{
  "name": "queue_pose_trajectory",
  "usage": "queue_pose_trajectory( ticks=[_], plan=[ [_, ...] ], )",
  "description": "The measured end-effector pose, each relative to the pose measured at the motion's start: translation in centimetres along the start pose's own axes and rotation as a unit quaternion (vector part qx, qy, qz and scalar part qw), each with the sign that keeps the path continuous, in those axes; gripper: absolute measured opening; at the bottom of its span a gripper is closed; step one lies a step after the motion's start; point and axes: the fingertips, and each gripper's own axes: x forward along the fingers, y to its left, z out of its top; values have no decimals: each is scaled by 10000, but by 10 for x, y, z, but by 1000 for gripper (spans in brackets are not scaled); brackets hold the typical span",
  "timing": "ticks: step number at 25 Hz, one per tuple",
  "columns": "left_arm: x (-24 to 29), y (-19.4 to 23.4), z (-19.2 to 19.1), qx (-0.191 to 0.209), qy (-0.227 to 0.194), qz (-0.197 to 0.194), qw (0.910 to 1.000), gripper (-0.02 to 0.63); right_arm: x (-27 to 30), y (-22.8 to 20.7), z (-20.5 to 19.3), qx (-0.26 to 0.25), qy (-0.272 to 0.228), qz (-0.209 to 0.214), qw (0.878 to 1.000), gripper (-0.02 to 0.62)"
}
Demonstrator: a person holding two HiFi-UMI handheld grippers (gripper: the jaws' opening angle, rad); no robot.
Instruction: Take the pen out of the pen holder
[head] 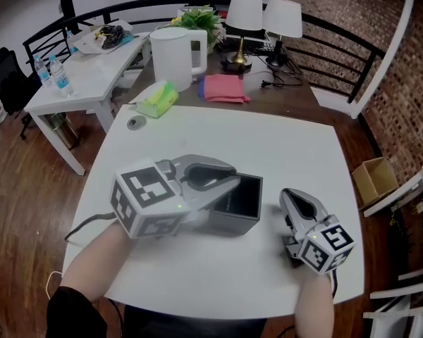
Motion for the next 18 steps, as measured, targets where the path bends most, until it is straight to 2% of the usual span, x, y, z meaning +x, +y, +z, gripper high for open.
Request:
queue_pose_trajectory(
  ticks=[4, 8, 11, 15, 18],
  plan=[
    [-8, -2, 13, -131, -284, 47, 9995, 40, 0, 1, 0, -11, 0, 19, 10000, 14],
    [-32, 2, 42, -516, -900, 140, 9945, 38, -1, -1, 0, -4, -21, 8, 10000, 14],
    [-58, 9, 65, -616, -1304, 267, 9892, 38, -1, 0, 0, -12, -12, 5, 10000, 14],
    [-94, 18, 84, -590, -1551, 517, 9848, 38, -1, -1, 1, -7, -45, -15, 10000, 14],
    [-122, 24, 90, -720, -1731, 622, 9803, 38, -3, -3, 1, -1, -67, -62, 10000, 14]
  ],
)
